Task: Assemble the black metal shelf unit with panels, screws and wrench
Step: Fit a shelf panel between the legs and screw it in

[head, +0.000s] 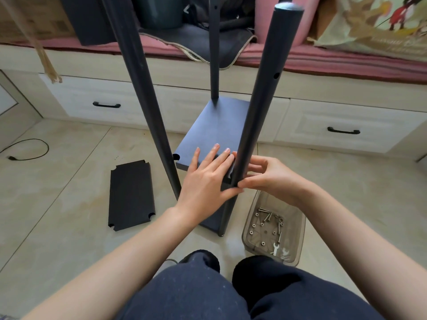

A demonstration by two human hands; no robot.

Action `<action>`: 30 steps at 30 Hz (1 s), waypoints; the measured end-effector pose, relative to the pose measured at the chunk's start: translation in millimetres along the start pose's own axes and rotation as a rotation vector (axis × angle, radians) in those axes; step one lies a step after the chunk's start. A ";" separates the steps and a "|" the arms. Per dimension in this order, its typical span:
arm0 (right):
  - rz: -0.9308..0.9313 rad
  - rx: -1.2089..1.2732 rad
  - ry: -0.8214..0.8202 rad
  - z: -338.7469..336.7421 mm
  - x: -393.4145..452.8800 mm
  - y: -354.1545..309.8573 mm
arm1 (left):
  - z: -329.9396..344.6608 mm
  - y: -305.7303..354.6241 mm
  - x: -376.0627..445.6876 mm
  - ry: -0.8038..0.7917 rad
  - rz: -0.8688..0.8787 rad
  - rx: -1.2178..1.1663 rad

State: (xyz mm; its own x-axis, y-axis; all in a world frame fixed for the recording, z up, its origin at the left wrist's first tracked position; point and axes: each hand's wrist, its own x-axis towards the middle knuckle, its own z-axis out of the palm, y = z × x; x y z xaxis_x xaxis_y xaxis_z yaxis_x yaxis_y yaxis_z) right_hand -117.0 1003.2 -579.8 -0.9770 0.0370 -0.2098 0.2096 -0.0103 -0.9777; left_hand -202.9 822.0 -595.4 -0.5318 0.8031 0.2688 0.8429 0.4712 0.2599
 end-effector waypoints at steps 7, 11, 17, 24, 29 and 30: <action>0.042 0.118 -0.025 -3.8 -1.2 4.2 | 3.9 2.6 -5.4 0.053 -0.025 0.004; 0.043 0.366 0.038 -4.1 -3.7 6.9 | 4.6 6.6 -7.9 0.049 -0.101 -0.035; 0.123 0.510 0.241 1.0 -2.4 13.1 | 2.6 7.3 -7.1 0.025 -0.132 -0.029; 0.408 0.260 0.447 -27.7 -27.5 85.3 | -0.2 8.9 -8.1 0.046 -0.126 -0.067; 0.625 0.006 0.538 -36.3 -38.5 162.3 | 2.8 8.1 -8.3 0.101 -0.095 -0.109; 0.653 -0.078 0.513 -35.3 -37.0 172.6 | 3.0 7.9 -8.1 0.108 -0.090 -0.110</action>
State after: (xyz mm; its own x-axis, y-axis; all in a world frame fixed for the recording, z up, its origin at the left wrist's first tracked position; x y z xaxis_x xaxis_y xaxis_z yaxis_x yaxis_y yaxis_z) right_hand -43.3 1035.4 -740.8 -0.5231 0.4985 -0.6913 0.7483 -0.1195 -0.6525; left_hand -191.7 820.3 -598.3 -0.6152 0.7131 0.3362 0.7807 0.4914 0.3861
